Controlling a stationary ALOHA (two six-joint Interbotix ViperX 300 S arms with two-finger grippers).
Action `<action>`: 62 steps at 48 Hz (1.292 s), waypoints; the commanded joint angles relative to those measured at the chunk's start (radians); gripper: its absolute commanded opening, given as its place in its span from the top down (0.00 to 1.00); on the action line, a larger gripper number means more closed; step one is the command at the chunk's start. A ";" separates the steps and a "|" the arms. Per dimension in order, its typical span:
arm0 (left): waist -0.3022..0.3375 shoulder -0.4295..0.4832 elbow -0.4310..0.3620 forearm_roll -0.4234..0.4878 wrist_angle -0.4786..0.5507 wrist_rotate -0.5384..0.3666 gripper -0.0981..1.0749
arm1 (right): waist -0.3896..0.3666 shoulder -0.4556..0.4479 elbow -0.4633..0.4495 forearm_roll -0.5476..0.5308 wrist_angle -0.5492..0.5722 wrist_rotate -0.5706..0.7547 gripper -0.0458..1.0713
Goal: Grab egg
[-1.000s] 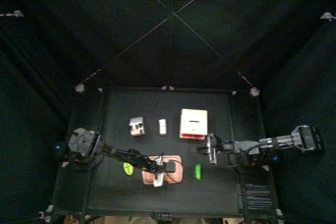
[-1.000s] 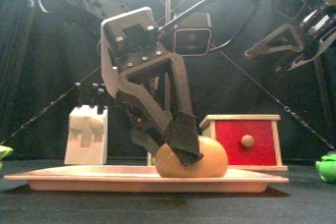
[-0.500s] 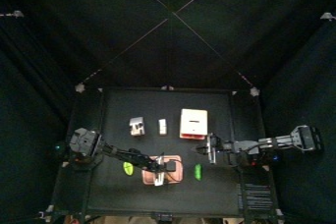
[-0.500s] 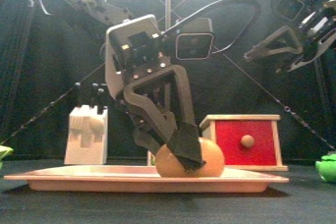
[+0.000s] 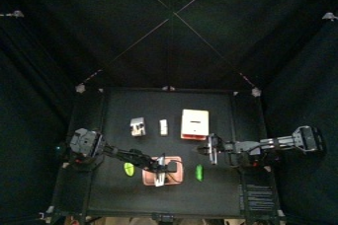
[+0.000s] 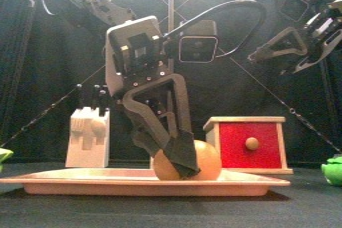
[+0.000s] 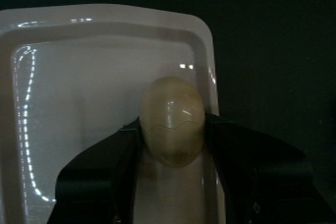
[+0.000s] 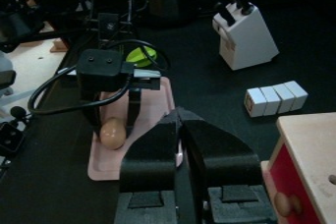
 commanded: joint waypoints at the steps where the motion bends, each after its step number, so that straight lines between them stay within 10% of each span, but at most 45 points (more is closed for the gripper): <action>1: -0.002 -0.021 -0.018 0.003 0.003 -0.002 0.26 | -0.005 -0.005 -0.012 0.000 -0.009 0.003 0.95; 21: -0.002 -0.081 -0.011 0.029 0.003 0.000 0.46 | -0.003 -0.005 -0.015 -0.003 -0.009 0.003 0.95; 62: 0.066 -0.158 0.034 0.037 -0.109 -0.002 0.47 | -0.005 -0.006 -0.011 -0.003 -0.003 0.003 0.95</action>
